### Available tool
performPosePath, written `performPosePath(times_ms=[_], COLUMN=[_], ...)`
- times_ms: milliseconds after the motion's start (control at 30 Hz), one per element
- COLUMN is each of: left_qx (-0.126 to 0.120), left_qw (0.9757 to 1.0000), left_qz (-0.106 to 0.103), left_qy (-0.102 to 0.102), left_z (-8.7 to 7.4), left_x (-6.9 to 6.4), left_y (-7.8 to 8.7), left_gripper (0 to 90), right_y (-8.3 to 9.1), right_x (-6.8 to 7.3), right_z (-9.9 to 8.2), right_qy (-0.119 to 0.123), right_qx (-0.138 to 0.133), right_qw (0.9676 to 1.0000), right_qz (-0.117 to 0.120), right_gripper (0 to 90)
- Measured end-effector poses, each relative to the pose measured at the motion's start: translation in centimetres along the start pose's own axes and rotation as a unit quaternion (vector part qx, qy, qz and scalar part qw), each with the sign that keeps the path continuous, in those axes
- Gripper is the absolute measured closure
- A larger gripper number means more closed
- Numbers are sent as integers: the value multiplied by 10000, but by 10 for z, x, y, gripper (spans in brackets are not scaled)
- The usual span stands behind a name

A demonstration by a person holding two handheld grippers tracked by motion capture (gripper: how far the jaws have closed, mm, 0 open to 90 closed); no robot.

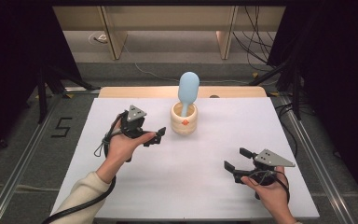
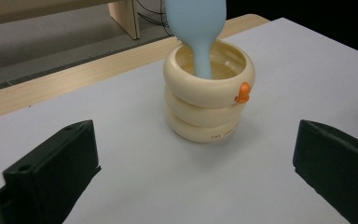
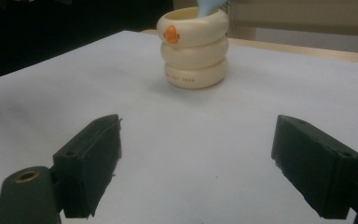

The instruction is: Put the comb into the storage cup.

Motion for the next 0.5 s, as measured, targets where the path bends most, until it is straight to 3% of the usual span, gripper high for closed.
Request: performPosePath(times_ms=[500], left_qx=[-64], left_qw=[9998], left_qz=[-184], left_qy=[-52], left_z=[-20], left_x=[2], left_y=[18], left_gripper=[0], right_y=[2], right_x=[-3], right_z=[1], right_qy=[45], right_qx=[-4], right_qw=[10000], right_qz=[-51], right_gripper=[167])
Point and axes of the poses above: each handheld gripper's, and its own axes: y roughly backward along the jaws, z roughly out of its top, x roughly to its left, the point moved 9 cm from there along -y, roughly forward along the jaws, and after that the axes turned 7 degrees about -x, right-handed, at the moved point
